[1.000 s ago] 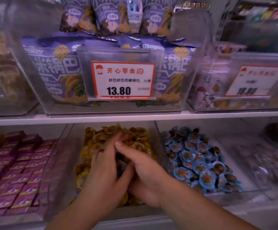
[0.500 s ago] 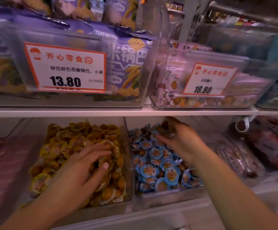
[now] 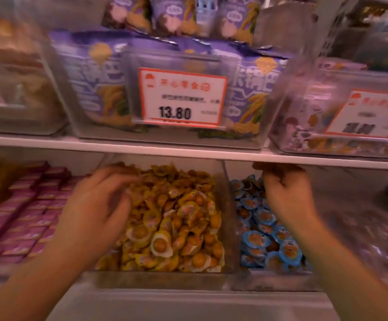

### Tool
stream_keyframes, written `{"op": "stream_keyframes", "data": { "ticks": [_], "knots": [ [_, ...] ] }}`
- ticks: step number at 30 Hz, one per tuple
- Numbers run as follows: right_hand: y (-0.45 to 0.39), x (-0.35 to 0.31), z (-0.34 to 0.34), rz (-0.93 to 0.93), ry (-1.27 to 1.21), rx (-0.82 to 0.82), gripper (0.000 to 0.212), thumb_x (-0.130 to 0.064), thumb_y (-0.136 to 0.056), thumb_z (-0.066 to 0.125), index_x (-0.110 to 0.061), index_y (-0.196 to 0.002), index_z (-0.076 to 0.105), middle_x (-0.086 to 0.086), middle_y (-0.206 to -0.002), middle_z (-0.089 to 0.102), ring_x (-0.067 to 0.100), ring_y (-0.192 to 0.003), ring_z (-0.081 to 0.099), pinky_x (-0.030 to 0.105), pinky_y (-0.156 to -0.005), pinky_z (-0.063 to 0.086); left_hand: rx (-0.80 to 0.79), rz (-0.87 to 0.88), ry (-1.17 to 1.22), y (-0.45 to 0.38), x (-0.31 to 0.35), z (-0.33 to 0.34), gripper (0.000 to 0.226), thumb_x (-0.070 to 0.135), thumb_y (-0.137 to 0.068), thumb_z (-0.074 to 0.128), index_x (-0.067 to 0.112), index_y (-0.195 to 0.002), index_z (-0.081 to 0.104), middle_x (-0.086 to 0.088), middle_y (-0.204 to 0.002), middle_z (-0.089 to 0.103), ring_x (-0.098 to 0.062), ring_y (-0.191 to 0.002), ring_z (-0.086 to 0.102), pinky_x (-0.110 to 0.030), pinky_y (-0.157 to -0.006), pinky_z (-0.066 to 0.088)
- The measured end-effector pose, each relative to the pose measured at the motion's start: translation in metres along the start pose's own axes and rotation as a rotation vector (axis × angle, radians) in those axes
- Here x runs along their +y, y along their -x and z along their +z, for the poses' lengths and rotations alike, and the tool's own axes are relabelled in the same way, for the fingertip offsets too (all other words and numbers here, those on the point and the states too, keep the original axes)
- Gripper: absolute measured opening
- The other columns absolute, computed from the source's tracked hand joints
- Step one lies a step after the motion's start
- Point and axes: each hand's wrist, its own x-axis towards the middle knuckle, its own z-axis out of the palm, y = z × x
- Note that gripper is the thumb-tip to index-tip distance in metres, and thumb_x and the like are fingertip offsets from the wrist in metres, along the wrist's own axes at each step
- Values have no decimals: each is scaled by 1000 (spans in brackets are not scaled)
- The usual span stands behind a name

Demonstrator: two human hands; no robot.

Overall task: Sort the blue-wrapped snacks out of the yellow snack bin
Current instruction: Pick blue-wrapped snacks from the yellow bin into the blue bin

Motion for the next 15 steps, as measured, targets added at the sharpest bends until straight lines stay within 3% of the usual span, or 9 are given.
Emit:
{"op": "stream_keyframes", "data": {
  "ticks": [3, 5, 8, 10, 13, 15],
  "knots": [
    [29, -45, 37, -338, 21, -221, 25, -16, -86, 51, -25, -95, 73, -29, -83, 64, -12, -81, 60, 5, -76, 43, 48, -113, -5, 12, -22, -22, 36, 24, -80, 49, 16, -107, 71, 2, -112, 62, -16, -107, 58, -27, -97, 41],
    [47, -66, 68, -503, 63, -453, 25, -13, -90, 52, -20, -102, 73, -26, -90, 63, -11, -87, 58, 3, -79, 38, -16, -158, -7, 24, -34, -28, 33, 19, -80, 53, 16, -108, 71, 1, -118, 61, -16, -114, 57, -23, -101, 38],
    [64, -77, 117, -610, 168, -753, 29, -16, -94, 51, -17, -115, 70, -3, -110, 69, 10, -107, 58, 17, -95, 40, -160, -138, -14, 44, -49, -32, 37, 26, -88, 55, 23, -123, 64, 6, -142, 48, -8, -133, 45, -14, -109, 29],
    [71, -79, 150, -644, 204, -909, 28, -15, -95, 52, -16, -118, 68, 3, -115, 67, 17, -113, 54, 27, -101, 39, -213, -97, -9, 54, -56, -34, 40, 33, -91, 53, 29, -132, 56, 11, -152, 36, -3, -138, 37, -13, -111, 27],
    [78, -68, 187, -664, 399, -1126, 30, -27, -96, 50, -27, -123, 63, -3, -130, 58, 21, -129, 41, 45, -110, 33, -235, -72, -9, 57, -63, -37, 45, 43, -91, 49, 39, -135, 50, 16, -154, 30, -4, -139, 37, -23, -111, 35],
    [78, -56, 197, -678, 630, -1153, 39, -45, -95, 45, -37, -132, 55, -13, -145, 43, 18, -143, 18, 53, -118, 14, -242, -75, 4, 55, -64, -40, 46, 49, -89, 47, 42, -134, 49, 17, -153, 31, -6, -138, 38, -32, -110, 40]
  ]
}}
